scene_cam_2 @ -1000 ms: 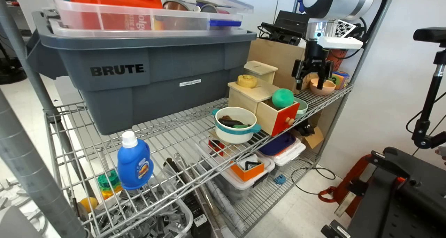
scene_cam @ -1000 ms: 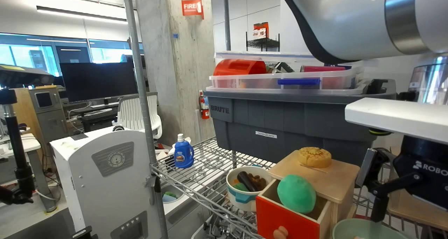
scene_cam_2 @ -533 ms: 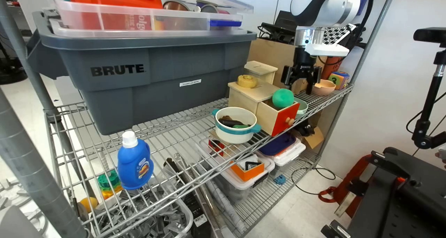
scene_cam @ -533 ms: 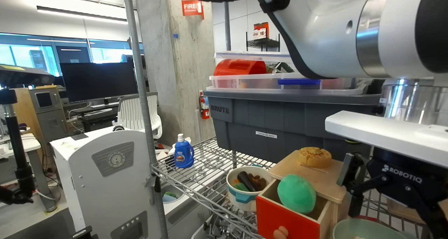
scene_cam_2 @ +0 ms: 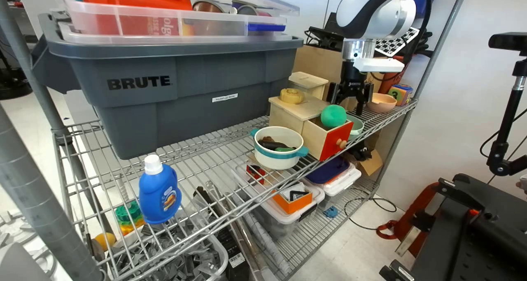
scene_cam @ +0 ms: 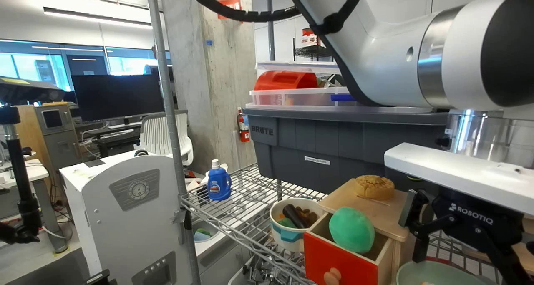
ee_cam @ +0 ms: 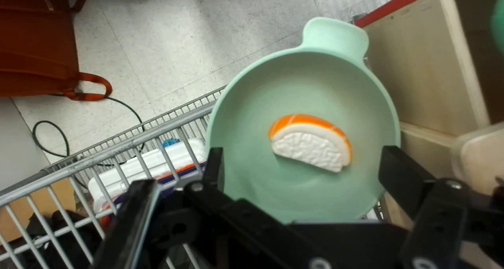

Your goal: Put the apple slice in the white pot.

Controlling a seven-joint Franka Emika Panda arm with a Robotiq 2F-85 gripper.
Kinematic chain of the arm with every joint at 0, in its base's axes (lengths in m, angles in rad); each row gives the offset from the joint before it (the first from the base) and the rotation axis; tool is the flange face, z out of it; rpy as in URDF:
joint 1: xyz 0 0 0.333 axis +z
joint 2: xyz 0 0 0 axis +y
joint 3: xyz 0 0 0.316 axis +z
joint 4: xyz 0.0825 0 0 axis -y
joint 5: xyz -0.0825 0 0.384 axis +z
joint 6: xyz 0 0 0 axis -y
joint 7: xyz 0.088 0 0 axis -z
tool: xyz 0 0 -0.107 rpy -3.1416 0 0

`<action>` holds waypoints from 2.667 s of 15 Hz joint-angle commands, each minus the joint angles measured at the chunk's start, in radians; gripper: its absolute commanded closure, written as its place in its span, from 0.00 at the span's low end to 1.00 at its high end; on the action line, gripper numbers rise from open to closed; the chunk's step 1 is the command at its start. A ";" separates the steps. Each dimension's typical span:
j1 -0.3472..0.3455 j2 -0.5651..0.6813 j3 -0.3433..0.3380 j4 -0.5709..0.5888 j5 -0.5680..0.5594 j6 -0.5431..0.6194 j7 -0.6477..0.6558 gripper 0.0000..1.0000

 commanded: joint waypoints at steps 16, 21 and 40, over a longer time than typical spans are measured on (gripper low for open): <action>-0.010 0.066 0.003 0.074 -0.009 -0.004 0.007 0.00; -0.022 0.087 0.003 0.092 -0.009 -0.007 0.006 0.00; -0.023 0.115 -0.005 0.113 -0.020 -0.018 0.009 0.35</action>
